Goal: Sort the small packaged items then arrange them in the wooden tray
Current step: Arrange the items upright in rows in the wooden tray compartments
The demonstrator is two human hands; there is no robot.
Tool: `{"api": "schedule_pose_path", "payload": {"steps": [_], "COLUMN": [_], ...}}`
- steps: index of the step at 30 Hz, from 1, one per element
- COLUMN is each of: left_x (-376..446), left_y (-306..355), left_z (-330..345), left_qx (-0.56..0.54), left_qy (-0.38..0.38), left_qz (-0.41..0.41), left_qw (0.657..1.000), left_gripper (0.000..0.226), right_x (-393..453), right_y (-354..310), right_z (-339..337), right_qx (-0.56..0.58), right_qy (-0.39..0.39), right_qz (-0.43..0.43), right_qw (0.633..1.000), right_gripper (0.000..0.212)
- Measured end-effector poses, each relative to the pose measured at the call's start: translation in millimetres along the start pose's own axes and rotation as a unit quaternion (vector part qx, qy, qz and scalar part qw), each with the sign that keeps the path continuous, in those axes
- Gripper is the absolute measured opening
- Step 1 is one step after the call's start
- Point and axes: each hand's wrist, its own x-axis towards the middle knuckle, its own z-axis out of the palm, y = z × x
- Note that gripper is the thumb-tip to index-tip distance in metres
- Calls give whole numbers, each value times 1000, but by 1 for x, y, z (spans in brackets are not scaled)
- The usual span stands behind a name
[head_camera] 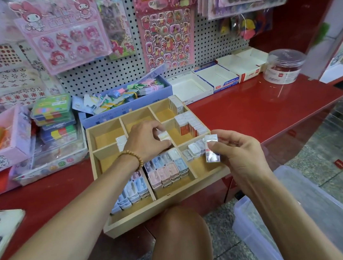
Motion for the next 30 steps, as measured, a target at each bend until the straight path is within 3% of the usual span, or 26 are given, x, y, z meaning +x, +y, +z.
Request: {"api": "schedule_pose_path", "payload": {"steps": [5,9,12,20,21,23,25,27,30], "left_x": [-2,-3,-6,-5,-7,-16,-29,-41,-48], "left_y": [-5,-6,-3,4,7,17,30,39,38], "left_z": [-3,-1,0,-16,-22,-37,-53,-64,-77], "left_qx": [-15,7,37,34,13,-142,-334,-391,-394], "left_qy": [-15,-13,-13,-40,-25,-16,-72,-107,-91], "left_qz": [17,35,46,6,-1,-38,-70,-42,-35], "left_qw": [1000,999,998,999,1000,989,937,913,914], "left_gripper": [14,15,16,16,22,30,20,12,22], "right_x": [1,-1,-5,-17,-18,-19,-20,-23,-28], "right_y": [-2,0,1,-5,-6,-7,-8,-8,-7], "right_z": [2,1,2,12,15,25,37,49,67], "right_qx": [28,-25,1,-3,-3,-5,-11,-13,-22], "right_qy": [15,1,2,-7,-6,-10,-18,-27,-48], "right_qz": [-1,-26,-14,-6,-7,-12,-18,-22,-24], "right_qw": [1000,999,1000,1000,1000,1000,1000,999,998], "right_gripper": [16,17,13,10,10,11,12,12,11]}}
